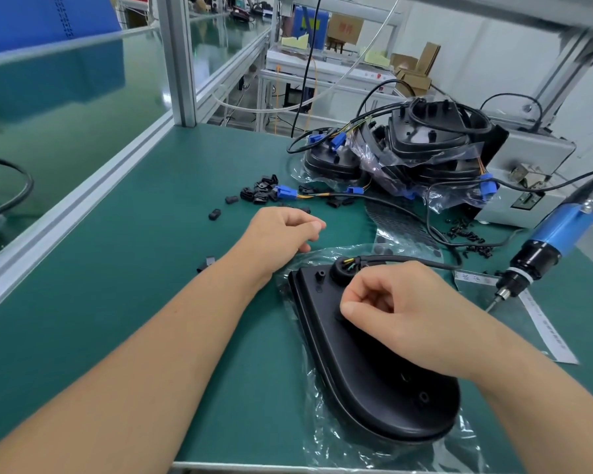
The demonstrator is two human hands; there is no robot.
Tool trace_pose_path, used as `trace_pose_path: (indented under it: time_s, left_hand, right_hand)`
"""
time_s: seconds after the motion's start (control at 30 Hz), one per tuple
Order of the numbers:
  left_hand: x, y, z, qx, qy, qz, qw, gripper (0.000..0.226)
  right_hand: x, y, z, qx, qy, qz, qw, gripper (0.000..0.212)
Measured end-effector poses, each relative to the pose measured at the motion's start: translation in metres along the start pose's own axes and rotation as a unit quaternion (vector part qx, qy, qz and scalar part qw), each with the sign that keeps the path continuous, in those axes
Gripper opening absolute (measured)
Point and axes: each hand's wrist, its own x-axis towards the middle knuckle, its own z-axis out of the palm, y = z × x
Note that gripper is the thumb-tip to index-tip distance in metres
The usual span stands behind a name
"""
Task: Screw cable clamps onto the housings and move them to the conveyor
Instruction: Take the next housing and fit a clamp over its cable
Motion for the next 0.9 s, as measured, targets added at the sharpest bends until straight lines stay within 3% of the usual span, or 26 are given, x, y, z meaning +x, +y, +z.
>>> trace_pose_path:
  time_s: [0.57, 0.77, 0.9]
  left_hand:
    - [-0.001, -0.002, 0.002, 0.007, 0.002, 0.008, 1.0, 0.01]
    - [-0.005, -0.001, 0.002, 0.023, 0.008, 0.024, 0.999, 0.01]
    - [-0.009, 0.006, 0.003, 0.055, -0.025, 0.037, 0.997, 0.009]
  right_hand:
    - [-0.003, -0.001, 0.008, -0.067, 0.048, -0.005, 0.997, 0.012]
    - [0.007, -0.006, -0.004, -0.065, -0.002, 0.054, 0.996, 0.025]
    - [0.008, -0.006, -0.001, -0.043, 0.026, 0.062, 0.997, 0.027]
